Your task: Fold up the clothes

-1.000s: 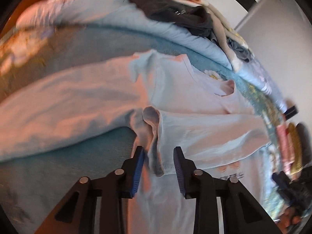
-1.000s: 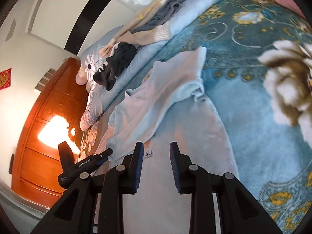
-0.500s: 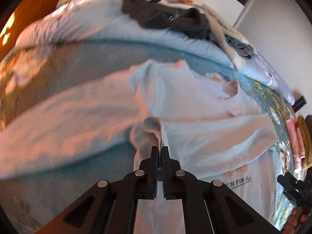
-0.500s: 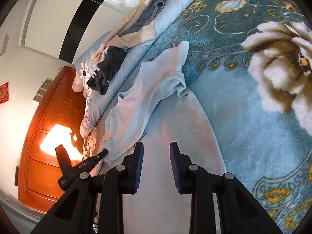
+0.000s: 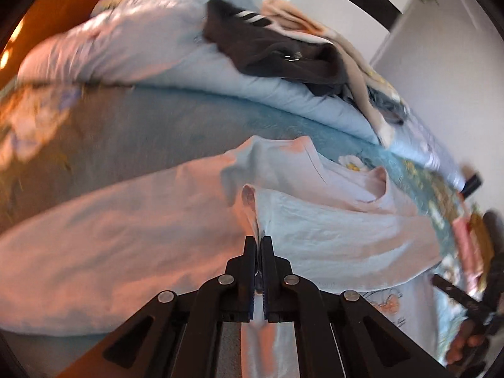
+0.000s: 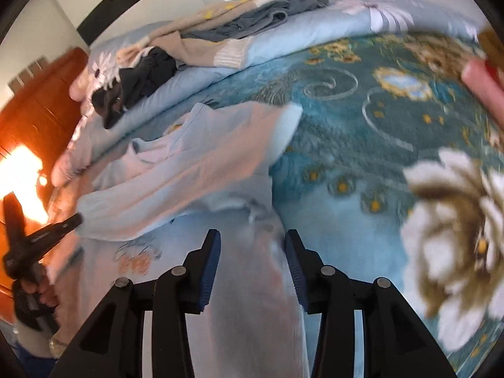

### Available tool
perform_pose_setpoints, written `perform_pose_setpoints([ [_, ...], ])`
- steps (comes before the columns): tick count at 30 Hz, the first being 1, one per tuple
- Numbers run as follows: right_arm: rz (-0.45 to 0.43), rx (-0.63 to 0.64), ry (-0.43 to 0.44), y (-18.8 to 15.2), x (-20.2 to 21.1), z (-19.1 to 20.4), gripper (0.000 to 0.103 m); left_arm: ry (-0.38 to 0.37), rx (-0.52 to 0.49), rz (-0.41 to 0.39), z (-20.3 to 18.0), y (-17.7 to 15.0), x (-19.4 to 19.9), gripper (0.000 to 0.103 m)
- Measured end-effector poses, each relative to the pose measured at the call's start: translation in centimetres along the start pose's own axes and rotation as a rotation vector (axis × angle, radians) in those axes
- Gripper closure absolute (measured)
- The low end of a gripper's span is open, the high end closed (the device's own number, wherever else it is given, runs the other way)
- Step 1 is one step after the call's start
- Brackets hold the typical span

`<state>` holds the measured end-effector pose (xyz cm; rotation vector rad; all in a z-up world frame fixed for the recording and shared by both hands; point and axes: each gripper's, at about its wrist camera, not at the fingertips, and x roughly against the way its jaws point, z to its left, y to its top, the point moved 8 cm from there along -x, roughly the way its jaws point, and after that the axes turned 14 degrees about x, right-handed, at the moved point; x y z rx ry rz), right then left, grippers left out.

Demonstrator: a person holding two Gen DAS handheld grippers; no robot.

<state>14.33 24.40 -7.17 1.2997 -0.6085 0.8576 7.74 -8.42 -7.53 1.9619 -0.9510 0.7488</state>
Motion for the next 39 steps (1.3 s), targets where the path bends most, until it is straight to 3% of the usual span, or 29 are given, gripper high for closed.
perform_pose_setpoints([
  [7,-0.034,-0.094,-0.207,0.5,0.9,-6.1,0.059,0.051,-0.023,0.002,0.7,-0.7,-0.2,0.100],
  [11,-0.043,-0.128,-0.146,0.2,1.8,-7.5,0.061,0.046,-0.002,0.015,1.0,-1.0,-0.7,0.100],
  [15,-0.069,-0.032,-0.046,1.2,2.7,-4.1,0.060,0.024,0.022,0.014,1.0,-1.1,-0.3,0.099],
  [18,-0.017,0.079,-0.058,0.6,1.4,-1.7,0.060,0.011,0.046,0.017,1.2,-1.2,-0.1,0.099],
  [23,-0.025,0.028,-0.044,0.8,-0.2,-1.8,0.061,0.008,0.071,0.026,1.5,-1.4,-0.4,0.098],
  [24,-0.034,0.017,-0.047,1.0,0.0,-2.1,0.064,0.007,0.070,0.027,1.5,-1.4,-0.4,0.098],
  [26,-0.035,0.015,-0.033,1.1,0.0,-2.3,0.100,0.007,0.069,0.028,1.6,-1.4,-0.4,0.098],
  [30,-0.006,0.080,-0.032,0.3,0.1,-1.8,0.101,0.009,0.076,0.031,1.8,-1.4,-0.7,0.097],
  [34,-0.018,0.044,-0.078,-0.4,0.6,-3.5,0.103,-0.002,0.090,0.030,2.2,-1.4,-0.5,0.097],
  [37,-0.064,-0.029,0.018,-0.6,1.3,-4.5,0.103,-0.002,0.091,0.035,2.2,-1.5,-0.7,0.096],
  [39,-0.080,0.024,0.044,0.1,1.9,-3.5,0.103,0.001,0.091,0.035,2.1,-1.5,-0.7,0.096],
])
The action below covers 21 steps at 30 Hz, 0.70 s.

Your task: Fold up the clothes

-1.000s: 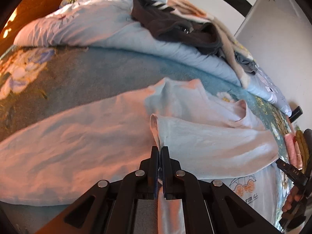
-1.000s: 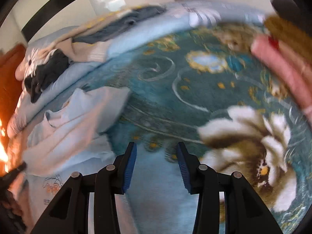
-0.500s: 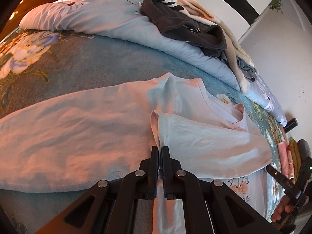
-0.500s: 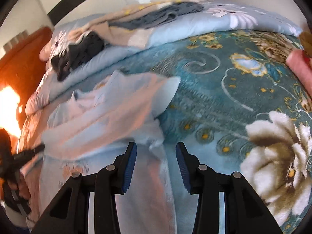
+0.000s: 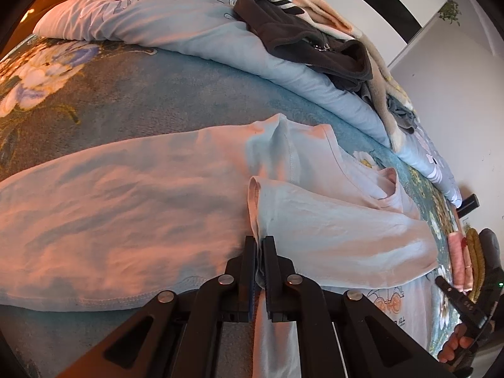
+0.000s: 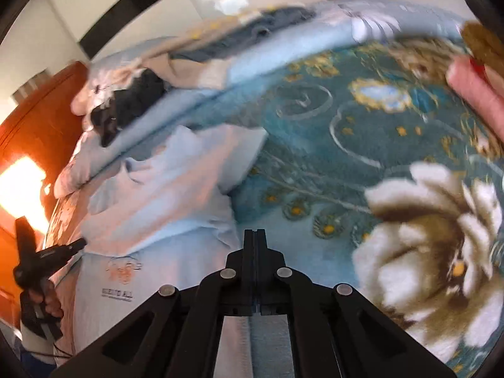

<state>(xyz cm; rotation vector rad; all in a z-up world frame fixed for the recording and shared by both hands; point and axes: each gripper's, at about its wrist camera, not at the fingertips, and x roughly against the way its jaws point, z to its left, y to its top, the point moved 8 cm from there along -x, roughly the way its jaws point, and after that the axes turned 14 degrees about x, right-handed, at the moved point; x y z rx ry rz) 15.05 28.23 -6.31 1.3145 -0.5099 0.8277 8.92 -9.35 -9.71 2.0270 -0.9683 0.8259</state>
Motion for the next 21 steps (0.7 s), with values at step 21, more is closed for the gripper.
perform_pose_setpoints([
  [21,0.052,0.297,-0.100,1.9,-1.3,3.4,0.098,-0.017,0.008,0.019,0.2,-0.1,0.1,0.096],
])
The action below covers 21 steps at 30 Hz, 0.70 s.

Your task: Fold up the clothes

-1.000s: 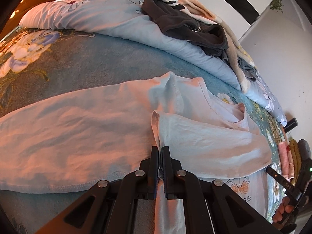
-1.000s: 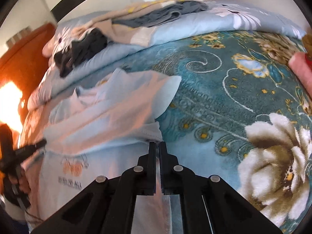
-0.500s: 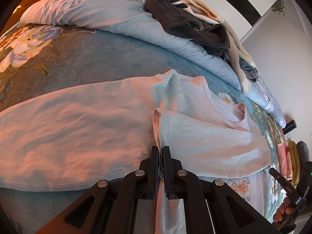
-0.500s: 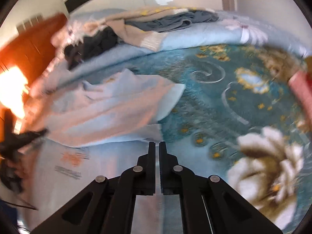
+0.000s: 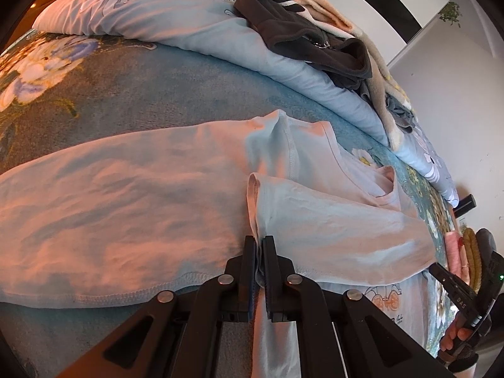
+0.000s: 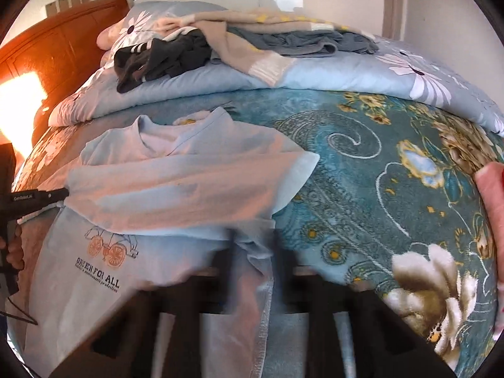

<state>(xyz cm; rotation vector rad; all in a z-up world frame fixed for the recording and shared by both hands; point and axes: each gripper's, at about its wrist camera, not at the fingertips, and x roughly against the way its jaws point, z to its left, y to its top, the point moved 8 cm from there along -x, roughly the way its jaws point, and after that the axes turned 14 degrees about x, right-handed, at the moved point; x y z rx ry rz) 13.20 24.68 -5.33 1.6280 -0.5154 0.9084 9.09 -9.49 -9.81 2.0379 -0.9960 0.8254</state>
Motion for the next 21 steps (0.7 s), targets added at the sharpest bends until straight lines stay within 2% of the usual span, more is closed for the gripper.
perform_pose_setpoints([
  [4,-0.018,0.002,0.009,-0.4,0.8,-0.1,0.101,0.000,-0.005,0.002,0.0,0.0,0.0,0.096],
  [16,0.114,0.053,-0.001,-3.1,0.6,-0.3,0.101,-0.056,0.041,0.008,0.7,-0.2,0.5,0.094],
  [19,0.073,0.026,0.001,-2.5,1.7,-0.3,0.101,-0.089,0.068,0.032,0.7,-0.8,1.7,0.077],
  [20,0.039,0.016,0.017,-1.6,2.0,0.0,0.101,-0.090,0.064,0.014,0.8,-1.0,2.6,0.067],
  [21,0.005,0.006,0.032,-0.6,2.2,0.3,0.101,-0.089,0.059,-0.008,1.0,-1.1,3.6,0.065],
])
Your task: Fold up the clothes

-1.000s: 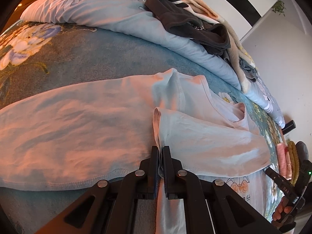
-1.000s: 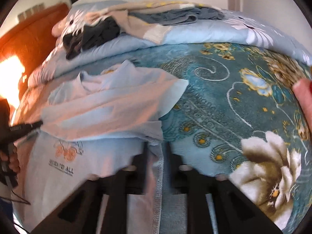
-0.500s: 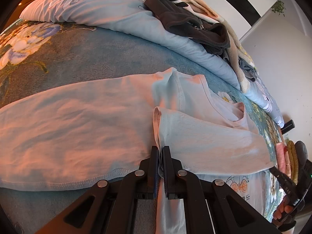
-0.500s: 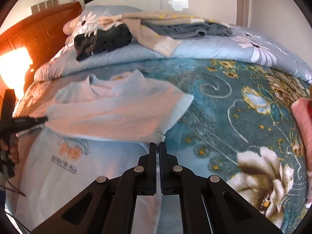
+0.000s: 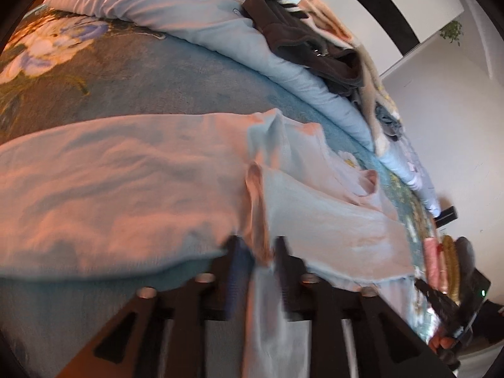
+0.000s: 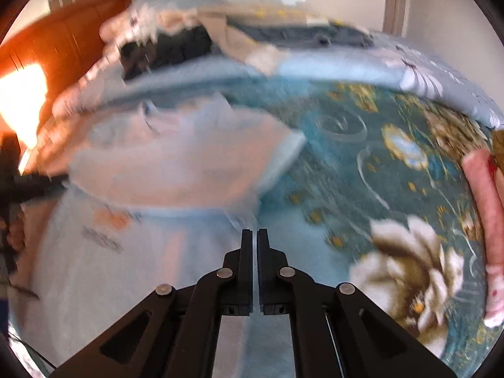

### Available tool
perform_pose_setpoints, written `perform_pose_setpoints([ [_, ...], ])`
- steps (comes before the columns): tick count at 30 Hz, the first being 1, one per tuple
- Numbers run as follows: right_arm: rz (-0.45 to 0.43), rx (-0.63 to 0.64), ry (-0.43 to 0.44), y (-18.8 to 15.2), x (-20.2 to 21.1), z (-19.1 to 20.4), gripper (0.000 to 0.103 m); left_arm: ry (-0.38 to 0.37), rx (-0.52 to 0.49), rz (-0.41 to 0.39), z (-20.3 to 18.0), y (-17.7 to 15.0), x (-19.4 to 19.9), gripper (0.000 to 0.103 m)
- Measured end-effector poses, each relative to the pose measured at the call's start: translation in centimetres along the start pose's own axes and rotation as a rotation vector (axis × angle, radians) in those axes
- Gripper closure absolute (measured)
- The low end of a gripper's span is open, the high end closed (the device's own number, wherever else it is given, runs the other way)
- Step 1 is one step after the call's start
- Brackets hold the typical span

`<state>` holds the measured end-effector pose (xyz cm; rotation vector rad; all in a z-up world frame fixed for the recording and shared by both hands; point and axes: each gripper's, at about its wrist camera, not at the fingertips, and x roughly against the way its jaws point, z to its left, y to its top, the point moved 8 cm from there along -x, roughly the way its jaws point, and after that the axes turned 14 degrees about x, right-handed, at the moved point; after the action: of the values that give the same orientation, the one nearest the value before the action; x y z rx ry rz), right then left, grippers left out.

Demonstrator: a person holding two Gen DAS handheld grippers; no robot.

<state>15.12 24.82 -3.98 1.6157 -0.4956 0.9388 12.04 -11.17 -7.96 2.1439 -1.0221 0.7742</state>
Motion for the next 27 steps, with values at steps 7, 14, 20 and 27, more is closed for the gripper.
perform_pose_setpoints([
  [7,0.093,-0.031,0.051,0.8,-4.6,1.5,0.100,0.149,0.132,-0.238,7.5,2.1,8.4,0.065],
  [14,0.014,0.049,-0.011,0.7,-1.1,2.3,0.100,0.456,0.415,-0.479,21.0,5.1,17.2,0.057],
  [20,0.015,0.031,-0.027,0.1,-0.1,2.3,0.078,0.479,0.442,-0.439,25.3,5.3,16.1,0.060],
  [27,0.007,-0.007,-0.020,-1.0,0.7,2.2,0.078,0.453,0.383,-0.444,23.5,5.9,15.0,0.097],
])
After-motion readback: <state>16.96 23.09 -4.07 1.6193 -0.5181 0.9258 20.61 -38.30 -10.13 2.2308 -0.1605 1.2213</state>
